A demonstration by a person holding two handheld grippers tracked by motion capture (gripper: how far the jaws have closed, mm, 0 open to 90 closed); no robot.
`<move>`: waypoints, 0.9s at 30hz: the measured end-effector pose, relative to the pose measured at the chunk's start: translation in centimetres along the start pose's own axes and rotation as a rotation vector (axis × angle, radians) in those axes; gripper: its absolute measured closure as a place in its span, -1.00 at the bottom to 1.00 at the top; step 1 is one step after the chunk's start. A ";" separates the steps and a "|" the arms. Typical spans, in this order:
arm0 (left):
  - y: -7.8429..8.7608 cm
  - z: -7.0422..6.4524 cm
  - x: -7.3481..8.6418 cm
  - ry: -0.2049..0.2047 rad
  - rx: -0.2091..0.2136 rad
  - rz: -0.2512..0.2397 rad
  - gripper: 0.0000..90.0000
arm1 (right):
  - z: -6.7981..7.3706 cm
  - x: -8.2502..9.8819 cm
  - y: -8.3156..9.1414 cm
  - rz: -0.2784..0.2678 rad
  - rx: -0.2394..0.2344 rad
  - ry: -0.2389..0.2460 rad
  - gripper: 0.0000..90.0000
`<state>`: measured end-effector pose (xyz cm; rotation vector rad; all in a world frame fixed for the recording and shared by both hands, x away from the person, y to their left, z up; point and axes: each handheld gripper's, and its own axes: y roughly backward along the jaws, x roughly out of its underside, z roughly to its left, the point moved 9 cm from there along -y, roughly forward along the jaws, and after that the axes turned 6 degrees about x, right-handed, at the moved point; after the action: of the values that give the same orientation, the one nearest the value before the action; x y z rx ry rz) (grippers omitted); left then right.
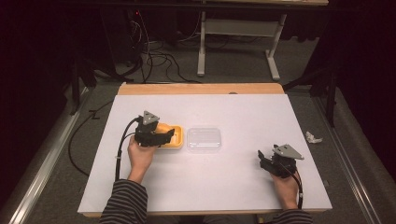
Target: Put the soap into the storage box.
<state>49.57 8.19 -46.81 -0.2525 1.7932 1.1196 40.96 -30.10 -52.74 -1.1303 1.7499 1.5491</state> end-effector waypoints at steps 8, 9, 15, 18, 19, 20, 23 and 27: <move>-1.0 0.4 0.4 0.011 -0.014 0.010 -0.42 | 0.0 0.0 0.0 -0.001 0.001 -0.001 -0.25; -1.2 0.5 0.4 0.013 -0.019 0.011 -0.42 | 0.0 0.0 0.0 -0.001 0.002 -0.001 -0.25; -1.8 0.7 0.9 0.027 -0.019 0.024 -0.42 | 0.0 0.0 0.0 0.000 0.001 0.002 -0.25; -2.1 0.8 1.1 0.024 -0.021 0.038 -0.42 | 0.0 0.0 0.0 0.001 0.002 0.004 -0.25; -2.2 0.8 1.1 0.024 -0.022 0.042 -0.42 | 0.1 0.0 0.0 0.002 0.002 0.003 -0.25; -2.3 0.8 1.2 0.022 -0.023 0.046 -0.42 | 0.1 0.0 0.0 0.002 0.002 0.004 -0.25; -2.5 0.8 1.3 0.023 -0.023 0.052 -0.42 | 0.0 0.0 0.0 0.002 0.003 0.004 -0.25; -2.8 0.8 1.4 0.025 -0.023 0.055 -0.42 | 0.1 0.0 0.0 0.001 0.002 0.005 -0.25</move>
<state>51.00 7.67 -49.68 -0.2333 1.8198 1.1807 40.93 -30.05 -52.75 -1.1333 1.7548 1.5455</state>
